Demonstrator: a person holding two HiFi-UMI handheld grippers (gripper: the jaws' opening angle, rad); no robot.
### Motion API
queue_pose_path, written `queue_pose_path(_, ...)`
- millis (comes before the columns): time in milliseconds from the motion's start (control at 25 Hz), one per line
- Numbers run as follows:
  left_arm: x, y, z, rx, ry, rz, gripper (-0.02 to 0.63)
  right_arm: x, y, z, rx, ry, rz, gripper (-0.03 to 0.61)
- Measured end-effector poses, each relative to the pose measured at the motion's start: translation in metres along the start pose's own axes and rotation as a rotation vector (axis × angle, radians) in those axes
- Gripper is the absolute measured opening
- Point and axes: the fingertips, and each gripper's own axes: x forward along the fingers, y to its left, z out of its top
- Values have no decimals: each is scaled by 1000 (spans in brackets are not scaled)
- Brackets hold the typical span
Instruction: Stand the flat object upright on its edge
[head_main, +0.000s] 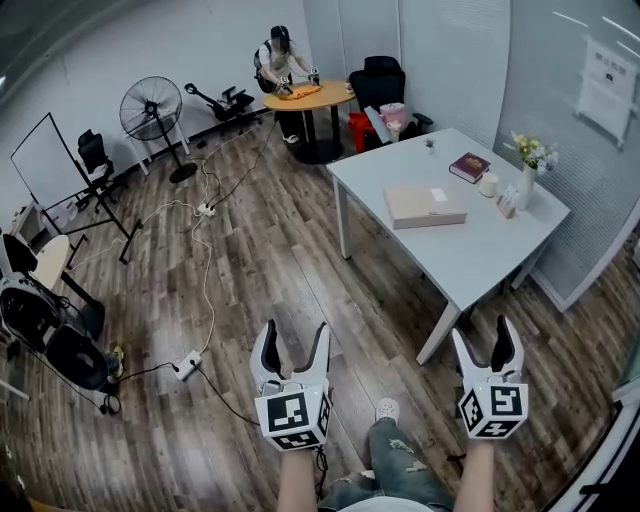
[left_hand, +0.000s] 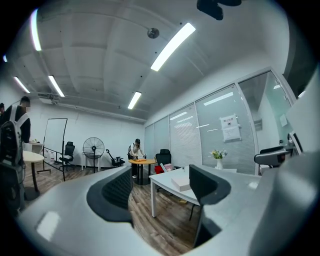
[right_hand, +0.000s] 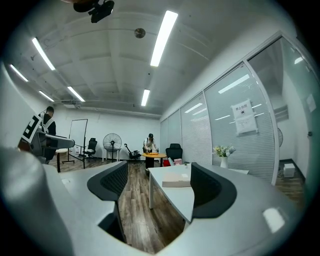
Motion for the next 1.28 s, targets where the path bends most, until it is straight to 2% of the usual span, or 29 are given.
queue_pose_path(320,106,-12,14,-5,-11,25,344,102,-46,13,6,-2,15,407)
queue_pose_path(680,219,-34,30,26,-20,12,344,211,-93,30,13,-17,34,407)
queue_pose_path(1080,296,-30,23,27,6,45,344,293,-114,26,11,7,55,407)
queue_pose_path(1280,333,-30,15,27,22,29,344,326,-122,19,14,26,46,407)
